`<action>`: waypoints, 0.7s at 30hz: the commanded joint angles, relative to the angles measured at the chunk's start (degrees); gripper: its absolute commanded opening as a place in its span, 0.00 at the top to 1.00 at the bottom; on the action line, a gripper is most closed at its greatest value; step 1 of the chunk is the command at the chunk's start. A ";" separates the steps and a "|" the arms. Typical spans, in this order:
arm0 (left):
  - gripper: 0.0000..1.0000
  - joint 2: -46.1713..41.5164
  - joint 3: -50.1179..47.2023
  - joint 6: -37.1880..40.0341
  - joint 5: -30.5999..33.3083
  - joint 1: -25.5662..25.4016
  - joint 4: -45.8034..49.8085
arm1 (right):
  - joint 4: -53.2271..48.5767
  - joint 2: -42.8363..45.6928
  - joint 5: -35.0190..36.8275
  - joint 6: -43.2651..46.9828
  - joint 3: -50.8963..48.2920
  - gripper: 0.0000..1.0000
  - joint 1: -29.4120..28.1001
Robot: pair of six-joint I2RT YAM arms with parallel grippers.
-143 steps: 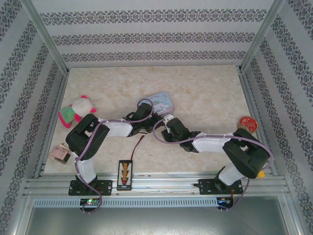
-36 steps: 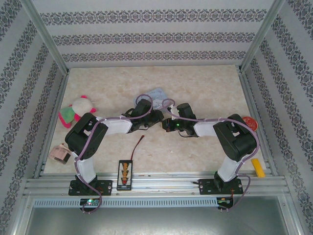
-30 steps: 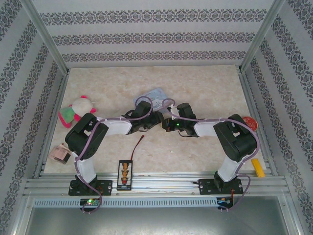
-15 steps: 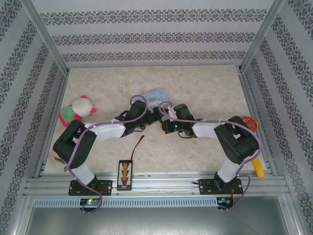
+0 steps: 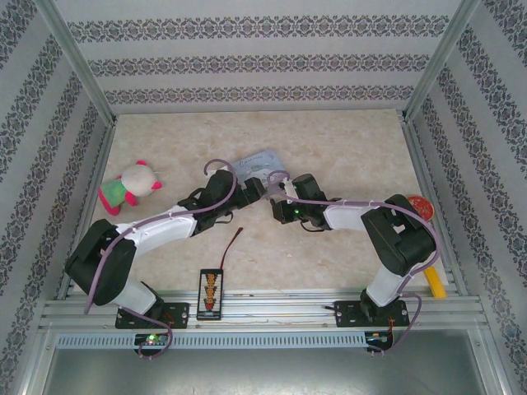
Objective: Unlock the padlock with the key
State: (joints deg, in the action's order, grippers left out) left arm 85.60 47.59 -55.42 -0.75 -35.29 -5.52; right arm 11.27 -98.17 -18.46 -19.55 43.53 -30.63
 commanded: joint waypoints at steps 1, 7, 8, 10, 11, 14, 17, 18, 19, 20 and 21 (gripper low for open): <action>0.01 -2.48 -0.50 3.65 3.32 1.31 3.43 | -0.89 0.60 0.10 0.15 1.23 0.80 -0.05; 0.01 -5.60 -1.22 6.72 5.65 2.86 4.41 | -0.91 3.67 -1.06 -1.43 -0.26 0.73 0.66; 0.01 -6.15 -1.42 7.35 6.00 3.06 4.30 | -0.90 4.65 -1.51 -1.54 -0.52 0.72 0.66; 0.01 -6.99 -1.72 8.75 6.54 3.48 4.15 | -1.14 6.40 -2.38 -2.03 -0.73 0.68 0.79; 0.01 -7.39 -1.81 9.56 6.67 3.69 4.11 | -1.52 7.15 -2.67 -2.20 -0.65 0.67 0.91; 0.01 -8.16 -1.89 11.61 6.99 4.21 3.82 | -2.66 8.67 -2.66 -3.29 0.08 0.65 1.25; 0.01 -8.18 -1.55 13.25 6.67 4.79 3.99 | -5.15 8.38 -1.50 -4.37 1.84 0.65 1.28; 0.01 -7.97 -1.20 13.56 6.67 4.97 4.45 | -5.29 8.11 -1.49 -4.78 2.15 0.65 1.28; 0.01 -7.61 -0.68 13.89 6.69 5.21 5.06 | -5.29 7.68 -1.45 -5.20 2.47 0.65 1.28; 0.01 -7.16 -0.04 14.29 6.52 5.40 5.48 | -5.29 7.10 -1.64 -5.53 2.77 0.65 1.28; 0.01 -6.66 0.54 14.68 6.47 5.80 5.83 | -5.29 6.67 -1.67 -5.85 3.11 0.65 1.28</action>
State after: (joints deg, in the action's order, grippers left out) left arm 78.50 46.35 -43.90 4.84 -30.74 -2.35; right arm 7.46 -90.41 -19.99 -23.68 44.56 -29.74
